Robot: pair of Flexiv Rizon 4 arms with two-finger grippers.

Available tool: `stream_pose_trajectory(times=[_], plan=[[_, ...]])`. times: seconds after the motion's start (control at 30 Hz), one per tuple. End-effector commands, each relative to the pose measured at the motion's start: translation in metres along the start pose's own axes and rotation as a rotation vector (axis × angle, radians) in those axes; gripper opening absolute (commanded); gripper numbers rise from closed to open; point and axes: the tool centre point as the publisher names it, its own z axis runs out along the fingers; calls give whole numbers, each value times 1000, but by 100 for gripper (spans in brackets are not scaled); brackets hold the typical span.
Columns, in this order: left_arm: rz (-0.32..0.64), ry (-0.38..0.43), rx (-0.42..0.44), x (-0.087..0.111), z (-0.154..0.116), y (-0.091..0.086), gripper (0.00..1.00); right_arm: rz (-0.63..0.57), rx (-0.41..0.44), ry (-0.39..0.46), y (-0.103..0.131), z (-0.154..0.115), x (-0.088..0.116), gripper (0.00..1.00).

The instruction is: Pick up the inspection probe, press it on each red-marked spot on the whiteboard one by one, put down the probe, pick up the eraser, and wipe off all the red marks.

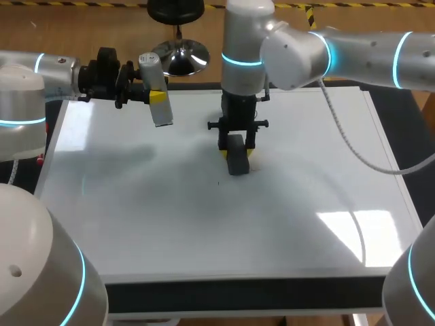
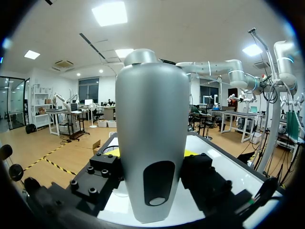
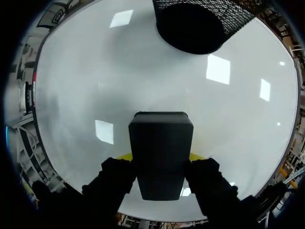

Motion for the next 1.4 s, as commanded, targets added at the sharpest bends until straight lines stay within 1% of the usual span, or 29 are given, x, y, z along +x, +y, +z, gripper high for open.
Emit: stream_pose_trajectory(times=[0.03, 0.3, 0.57, 0.7, 0.73, 0.93, 1.17, 1.3, 1.4], plan=[[1, -2, -1, 0, 0, -1, 0, 2, 12, 18, 7, 10, -7, 0], [1, -2, -1, 0, 0, -1, 0, 40, 8, 50, 6, 10, -33, 0], [1, -2, -1, 0, 0, -1, 0, 65, 22, 46, 2, 13, -48, 0], [1, -2, -1, 0, 0, -1, 0, 114, 28, 67, -4, 20, -62, 0], [1, -2, -1, 0, 0, -1, 0, 115, 17, 84, -6, 21, -65, 0], [1, -2, -1, 0, 0, -1, 0, 155, 18, 103, -18, 26, -84, 0], [1, -2, -1, 0, 0, -1, 0, 204, 4, 100, -36, 20, -102, 0], [1, -2, -1, 0, 0, -1, 0, 224, -8, 82, -47, 9, -106, 0], [1, -2, -1, 0, 0, -1, 0, 224, -21, 53, -55, -2, -107, 0]])
